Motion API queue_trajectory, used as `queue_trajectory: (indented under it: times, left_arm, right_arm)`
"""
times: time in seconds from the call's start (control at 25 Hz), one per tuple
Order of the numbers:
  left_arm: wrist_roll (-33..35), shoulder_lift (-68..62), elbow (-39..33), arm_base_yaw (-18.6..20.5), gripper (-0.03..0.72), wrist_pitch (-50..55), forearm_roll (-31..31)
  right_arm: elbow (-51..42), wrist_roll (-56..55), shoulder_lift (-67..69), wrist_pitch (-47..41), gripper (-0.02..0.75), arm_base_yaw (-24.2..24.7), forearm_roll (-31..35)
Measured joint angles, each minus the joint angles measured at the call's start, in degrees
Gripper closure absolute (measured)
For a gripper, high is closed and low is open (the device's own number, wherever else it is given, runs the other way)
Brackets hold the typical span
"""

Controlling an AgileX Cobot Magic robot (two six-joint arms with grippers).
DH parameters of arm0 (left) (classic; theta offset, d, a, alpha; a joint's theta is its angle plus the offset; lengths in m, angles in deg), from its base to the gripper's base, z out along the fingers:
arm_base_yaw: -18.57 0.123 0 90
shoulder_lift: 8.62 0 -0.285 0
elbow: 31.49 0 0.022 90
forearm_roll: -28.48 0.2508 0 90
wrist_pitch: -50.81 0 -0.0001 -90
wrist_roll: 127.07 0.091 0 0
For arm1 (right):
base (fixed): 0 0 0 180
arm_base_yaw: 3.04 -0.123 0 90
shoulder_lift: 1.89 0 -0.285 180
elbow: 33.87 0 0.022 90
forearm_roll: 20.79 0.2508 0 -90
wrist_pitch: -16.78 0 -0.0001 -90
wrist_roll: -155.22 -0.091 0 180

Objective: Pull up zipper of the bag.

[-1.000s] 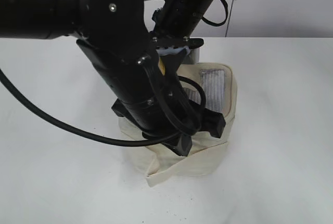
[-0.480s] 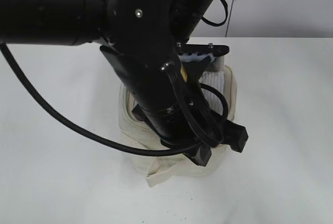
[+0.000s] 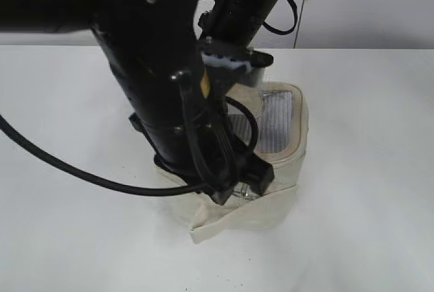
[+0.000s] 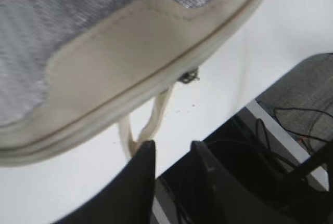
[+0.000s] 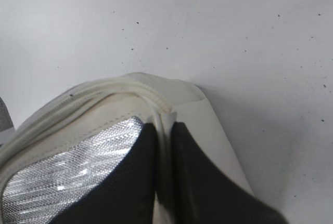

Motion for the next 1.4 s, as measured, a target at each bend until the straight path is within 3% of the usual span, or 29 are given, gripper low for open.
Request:
queue_trajectory:
  times: [0.08,0.2,0.32,0.44,0.68,0.96,1.08,1.4]
  left_arm:
    - [-0.52,2.18,0.0,0.0,0.382,0.01,2.63]
    - [-0.69,4.75,0.0,0.07,0.273,0.01,5.34]
    - [-0.74,6.39,0.1,1.55,0.233,-0.09,6.17]
    - [-0.74,6.75,0.1,4.81,0.225,0.08,6.37]
    - [4.98,6.75,1.49,14.58,0.223,-2.03,3.99]
    - [22.36,3.93,7.52,24.73,0.223,-5.16,-11.9]
    - [27.6,0.77,10.84,26.2,0.223,-5.47,-14.71]
    - [32.82,-10.1,21.02,26.37,0.222,-4.9,-18.51]
  right_arm:
    - [0.0,-0.74,0.0,0.0,0.642,0.0,0.0]
    - [0.23,-2.48,0.0,0.3,0.498,0.0,0.75]
    - [0.36,-4.01,0.0,0.45,0.36,0.0,1.23]
    - [0.47,-5.89,0.0,0.45,0.302,0.14,0.96]
    - [0.47,-9.27,-1.17,0.45,0.286,1.79,-4.64]
    - [0.47,-11.0,-3.87,0.46,0.284,7.52,-5.34]
    - [0.47,-12.26,-4.34,0.46,0.284,10.27,-5.4]
    - [-3.53,-13.49,-8.15,0.68,0.284,16.05,-5.81]
